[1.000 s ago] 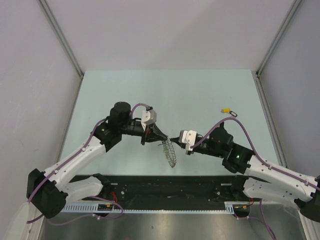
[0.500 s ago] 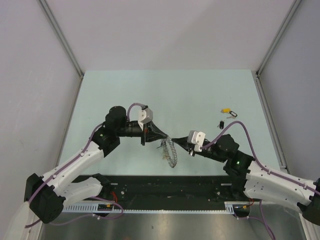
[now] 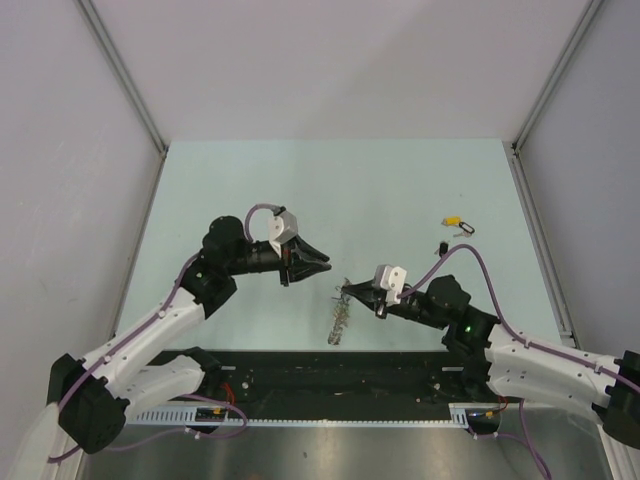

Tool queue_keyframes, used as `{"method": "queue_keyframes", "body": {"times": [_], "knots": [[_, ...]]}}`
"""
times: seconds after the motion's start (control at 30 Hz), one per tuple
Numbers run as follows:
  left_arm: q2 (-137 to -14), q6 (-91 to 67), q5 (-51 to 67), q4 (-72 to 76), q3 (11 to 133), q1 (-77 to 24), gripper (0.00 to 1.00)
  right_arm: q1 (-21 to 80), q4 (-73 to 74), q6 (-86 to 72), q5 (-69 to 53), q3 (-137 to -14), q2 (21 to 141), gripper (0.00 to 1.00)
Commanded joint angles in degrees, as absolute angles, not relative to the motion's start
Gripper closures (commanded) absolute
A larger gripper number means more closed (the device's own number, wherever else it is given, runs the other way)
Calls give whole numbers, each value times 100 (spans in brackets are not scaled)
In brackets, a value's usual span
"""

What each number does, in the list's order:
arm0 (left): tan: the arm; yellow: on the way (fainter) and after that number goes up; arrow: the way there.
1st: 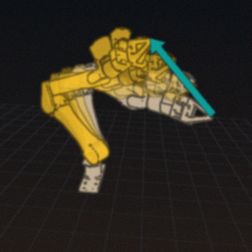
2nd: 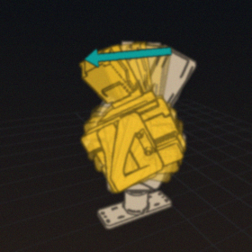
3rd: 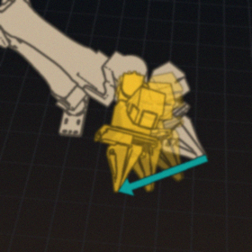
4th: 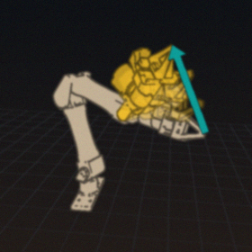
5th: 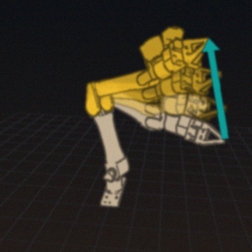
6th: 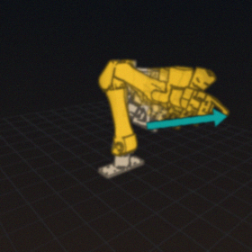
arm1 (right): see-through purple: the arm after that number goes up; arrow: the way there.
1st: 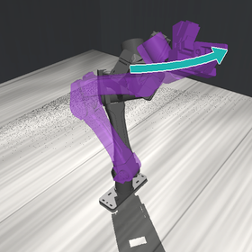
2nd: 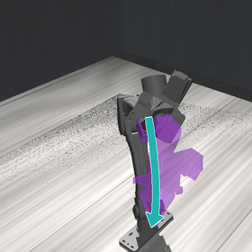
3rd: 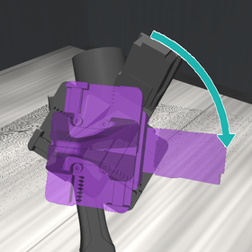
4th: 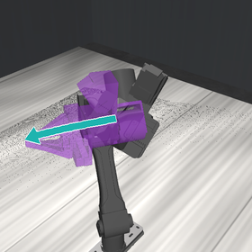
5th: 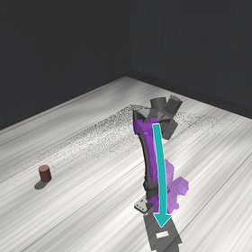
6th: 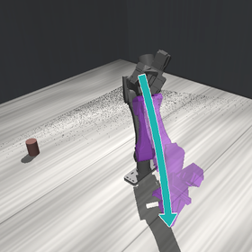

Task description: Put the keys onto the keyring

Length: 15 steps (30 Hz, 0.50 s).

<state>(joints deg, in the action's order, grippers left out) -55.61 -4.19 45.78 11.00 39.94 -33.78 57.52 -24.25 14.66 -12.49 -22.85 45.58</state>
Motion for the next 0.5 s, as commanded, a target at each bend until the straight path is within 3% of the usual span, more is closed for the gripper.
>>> {"method": "queue_keyframes", "body": {"times": [0.0,0.2,0.47], "knots": [[-5677,900,5105,-208,4613,-3322,63,5555,-2542,1670,-1590,-2811,4456,100],[-6134,2730,5721,-2081,5369,-3331,49,5212,-1583,2047,-2520,-3260,4535,100],[-6477,2875,5810,-2251,5537,-3428,45,5063,-652,2452,-3102,-3910,4851,100]]}}
